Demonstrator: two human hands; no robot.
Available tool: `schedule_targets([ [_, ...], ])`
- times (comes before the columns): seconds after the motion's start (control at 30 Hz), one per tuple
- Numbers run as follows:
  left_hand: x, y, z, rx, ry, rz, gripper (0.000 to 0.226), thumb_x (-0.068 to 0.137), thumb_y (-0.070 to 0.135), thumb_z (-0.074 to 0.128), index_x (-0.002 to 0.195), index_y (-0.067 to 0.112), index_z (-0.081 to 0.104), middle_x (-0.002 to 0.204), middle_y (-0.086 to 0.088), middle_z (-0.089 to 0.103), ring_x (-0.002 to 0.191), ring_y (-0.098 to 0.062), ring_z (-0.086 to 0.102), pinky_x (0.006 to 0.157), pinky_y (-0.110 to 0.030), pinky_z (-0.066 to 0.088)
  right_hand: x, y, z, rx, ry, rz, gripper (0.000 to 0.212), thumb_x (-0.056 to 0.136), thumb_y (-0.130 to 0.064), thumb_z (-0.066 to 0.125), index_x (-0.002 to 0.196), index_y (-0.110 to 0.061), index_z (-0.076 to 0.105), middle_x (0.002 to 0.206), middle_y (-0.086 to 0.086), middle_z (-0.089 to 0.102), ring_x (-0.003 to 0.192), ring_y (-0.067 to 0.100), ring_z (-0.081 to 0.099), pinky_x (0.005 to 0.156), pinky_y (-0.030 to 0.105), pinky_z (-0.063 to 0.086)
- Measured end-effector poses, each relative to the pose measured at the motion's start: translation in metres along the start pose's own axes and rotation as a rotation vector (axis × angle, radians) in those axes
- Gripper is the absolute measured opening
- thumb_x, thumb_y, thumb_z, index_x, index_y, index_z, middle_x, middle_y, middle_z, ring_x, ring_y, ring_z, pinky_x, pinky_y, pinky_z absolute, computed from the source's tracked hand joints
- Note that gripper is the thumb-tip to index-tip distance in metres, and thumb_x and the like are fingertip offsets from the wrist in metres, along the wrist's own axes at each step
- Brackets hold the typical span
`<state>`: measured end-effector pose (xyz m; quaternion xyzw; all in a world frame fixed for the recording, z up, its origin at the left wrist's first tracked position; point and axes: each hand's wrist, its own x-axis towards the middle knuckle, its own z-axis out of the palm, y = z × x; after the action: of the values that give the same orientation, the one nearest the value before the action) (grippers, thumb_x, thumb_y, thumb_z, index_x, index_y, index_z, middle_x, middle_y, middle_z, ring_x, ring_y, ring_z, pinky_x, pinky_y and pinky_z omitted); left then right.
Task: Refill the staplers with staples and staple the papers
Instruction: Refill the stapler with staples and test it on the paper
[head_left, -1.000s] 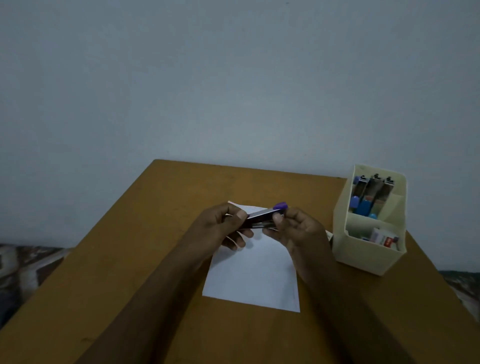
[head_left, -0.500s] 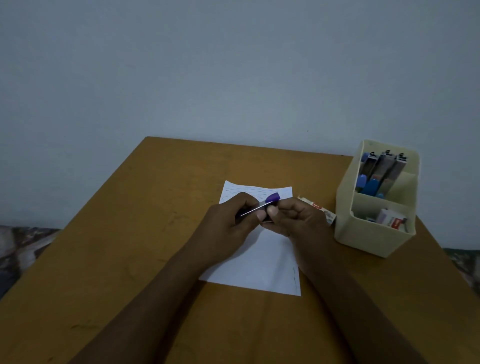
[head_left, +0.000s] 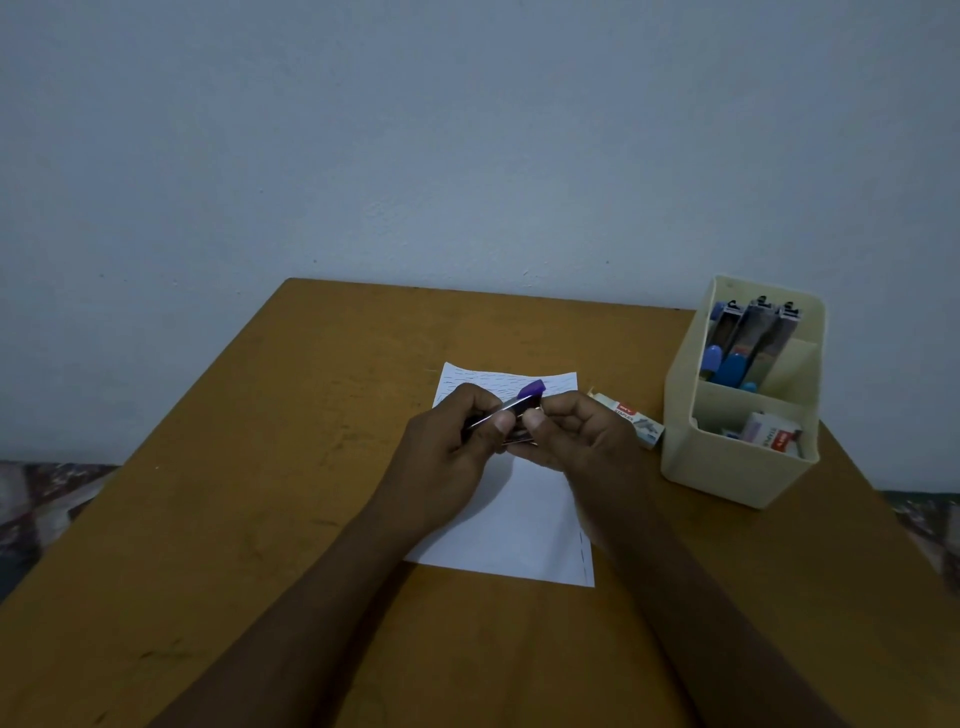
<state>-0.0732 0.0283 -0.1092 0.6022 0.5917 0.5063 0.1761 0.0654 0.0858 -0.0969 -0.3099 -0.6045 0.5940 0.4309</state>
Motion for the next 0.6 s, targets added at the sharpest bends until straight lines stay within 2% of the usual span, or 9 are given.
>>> schedule_targets([
  [0.17, -0.001, 0.003, 0.002, -0.021, 0.007, -0.03, 0.012, 0.097, 0.019, 0.052, 0.087, 0.021, 0.058, 0.067, 0.015, 0.057, 0.06, 0.001, 0.052, 0.056, -0.01, 0.036, -0.001, 0.001, 0.002, 0.013, 0.031, -0.032, 0.008, 0.089, -0.002, 0.057, 0.093, 0.0, 0.063, 0.09, 0.01, 0.072, 0.078, 0.02, 0.071, 0.065, 0.021, 0.055],
  [0.33, 0.0, 0.002, 0.002, -0.006, -0.057, -0.032, 0.015, 0.098, 0.028, 0.05, 0.092, 0.017, 0.058, 0.072, 0.009, 0.062, 0.062, -0.004, 0.053, 0.057, -0.022, 0.042, -0.002, 0.005, 0.007, -0.051, 0.106, -0.051, 0.009, 0.089, -0.002, 0.055, 0.087, -0.007, 0.063, 0.086, 0.008, 0.071, 0.075, 0.02, 0.07, 0.063, 0.025, 0.056],
  [0.47, -0.001, 0.006, 0.004, -0.036, -0.099, -0.032, 0.012, 0.098, 0.025, 0.05, 0.094, 0.016, 0.058, 0.075, 0.01, 0.065, 0.065, 0.002, 0.059, 0.06, -0.014, 0.042, -0.001, 0.008, 0.009, -0.124, 0.186, -0.062, 0.015, 0.088, -0.004, 0.056, 0.081, -0.015, 0.063, 0.077, 0.005, 0.069, 0.067, 0.015, 0.066, 0.061, 0.024, 0.056],
  [0.6, -0.002, 0.007, 0.007, -0.031, -0.117, -0.049, 0.016, 0.099, 0.03, 0.048, 0.091, 0.02, 0.056, 0.073, 0.009, 0.066, 0.062, -0.001, 0.058, 0.061, -0.023, 0.046, -0.002, 0.005, 0.011, -0.137, 0.221, -0.077, 0.018, 0.086, -0.001, 0.055, 0.075, -0.014, 0.061, 0.068, 0.001, 0.065, 0.056, 0.008, 0.06, 0.053, 0.019, 0.05],
])
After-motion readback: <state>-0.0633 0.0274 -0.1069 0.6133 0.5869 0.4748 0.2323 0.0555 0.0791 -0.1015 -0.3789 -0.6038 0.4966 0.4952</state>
